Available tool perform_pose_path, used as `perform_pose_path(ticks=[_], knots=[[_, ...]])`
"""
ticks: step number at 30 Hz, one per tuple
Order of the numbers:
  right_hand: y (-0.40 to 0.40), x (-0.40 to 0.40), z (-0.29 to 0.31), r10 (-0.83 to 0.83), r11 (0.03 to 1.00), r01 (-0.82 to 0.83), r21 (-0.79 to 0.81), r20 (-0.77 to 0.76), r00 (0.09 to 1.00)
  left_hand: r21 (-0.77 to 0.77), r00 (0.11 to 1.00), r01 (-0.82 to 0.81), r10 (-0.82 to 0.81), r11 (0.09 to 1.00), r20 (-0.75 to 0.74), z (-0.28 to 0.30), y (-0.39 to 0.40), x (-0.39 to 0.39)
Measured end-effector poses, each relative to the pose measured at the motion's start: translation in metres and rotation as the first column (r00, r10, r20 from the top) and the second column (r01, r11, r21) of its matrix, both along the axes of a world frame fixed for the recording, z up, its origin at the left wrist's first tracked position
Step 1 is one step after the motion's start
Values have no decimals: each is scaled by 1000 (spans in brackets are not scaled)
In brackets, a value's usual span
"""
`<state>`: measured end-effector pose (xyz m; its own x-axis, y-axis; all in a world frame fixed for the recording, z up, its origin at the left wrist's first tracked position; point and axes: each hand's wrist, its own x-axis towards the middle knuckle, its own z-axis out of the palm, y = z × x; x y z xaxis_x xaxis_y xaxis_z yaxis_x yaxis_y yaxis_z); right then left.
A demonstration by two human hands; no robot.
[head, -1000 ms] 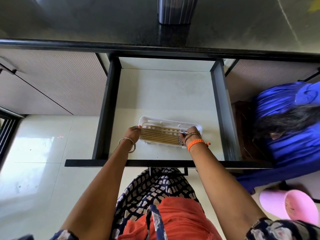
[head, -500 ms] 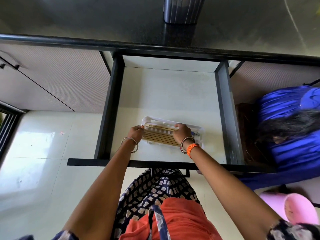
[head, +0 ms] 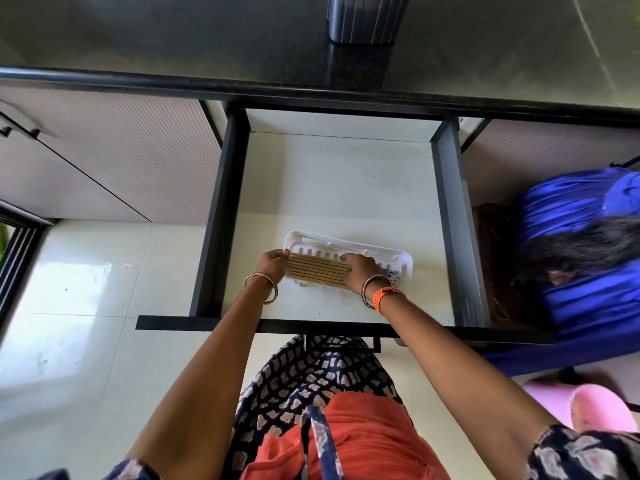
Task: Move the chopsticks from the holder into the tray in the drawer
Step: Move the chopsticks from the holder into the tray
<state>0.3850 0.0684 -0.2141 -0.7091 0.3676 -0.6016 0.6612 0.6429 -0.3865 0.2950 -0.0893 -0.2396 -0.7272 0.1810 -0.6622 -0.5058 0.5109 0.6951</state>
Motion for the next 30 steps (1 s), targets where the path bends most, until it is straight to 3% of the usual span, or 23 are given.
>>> perform_pose_path(ticks=[5, 10, 12, 14, 16, 20, 24, 27, 30], knots=[[5, -2, 23, 40, 994, -31, 101, -88, 995, 16, 1000, -8, 9, 1000, -23, 6, 0, 0], [28, -23, 77, 32, 985, 35, 168, -381, 924, -29, 933, 37, -45, 999, -358, 39, 11, -15], [54, -46, 101, -69, 987, 134, 90, -516, 854, 14, 857, -16, 21, 1000, -515, 64, 21, -29], [98, -88, 133, -146, 979, 205, 7, -679, 719, 57, 755, -26, 57, 998, -653, 92, 40, -57], [151, -141, 166, -153, 960, 279, 36, -765, 625, 84, 686, 7, 56, 996, -726, 122, 70, -96], [235, -237, 209, -242, 896, 441, 46, -783, 573, 68, 591, 99, -4, 993, -807, 180, 128, -172], [266, -313, 220, -313, 890, 455, -16, -748, 586, -10, 499, 176, -98, 984, -861, 216, 187, -236], [272, -361, 222, -370, 889, 452, -75, -700, 611, -1, 571, 177, -103, 984, -815, 222, 212, -270], [280, -389, 220, -487, 857, 457, -239, -664, 567, 78, 627, 193, -62, 978, -776, 212, 222, -289]])
